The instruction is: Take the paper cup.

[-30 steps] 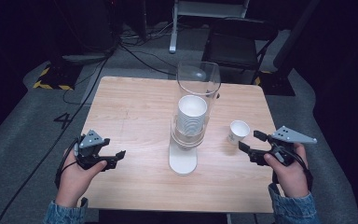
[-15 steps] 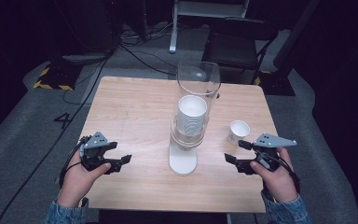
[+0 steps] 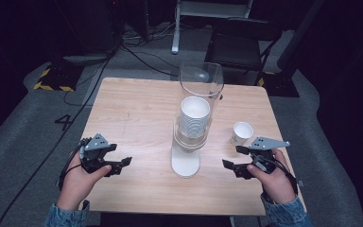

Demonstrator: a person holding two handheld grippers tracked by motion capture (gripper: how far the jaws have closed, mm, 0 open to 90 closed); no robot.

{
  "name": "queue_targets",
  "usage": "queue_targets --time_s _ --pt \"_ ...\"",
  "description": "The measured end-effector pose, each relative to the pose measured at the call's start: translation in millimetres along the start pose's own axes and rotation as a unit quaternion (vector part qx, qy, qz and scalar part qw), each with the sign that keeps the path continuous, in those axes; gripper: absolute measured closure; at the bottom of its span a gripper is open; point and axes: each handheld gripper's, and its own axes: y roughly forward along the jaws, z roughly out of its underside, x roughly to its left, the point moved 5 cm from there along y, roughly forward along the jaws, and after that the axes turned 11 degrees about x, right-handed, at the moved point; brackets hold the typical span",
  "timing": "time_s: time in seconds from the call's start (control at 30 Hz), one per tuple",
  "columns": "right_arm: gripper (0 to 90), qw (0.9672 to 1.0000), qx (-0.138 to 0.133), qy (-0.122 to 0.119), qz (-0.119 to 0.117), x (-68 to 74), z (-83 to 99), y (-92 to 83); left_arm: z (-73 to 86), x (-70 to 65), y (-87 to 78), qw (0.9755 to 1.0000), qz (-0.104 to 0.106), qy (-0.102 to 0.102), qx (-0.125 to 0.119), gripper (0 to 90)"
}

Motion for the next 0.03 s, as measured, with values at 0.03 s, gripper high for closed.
queue_targets --time_s 0.03 --pt "21.5 1.0 -0.002 0.0 0.0 -0.3 -0.1 -0.5 0.0 0.6 0.0 1.0 -0.003 0.0 0.0 22.3"
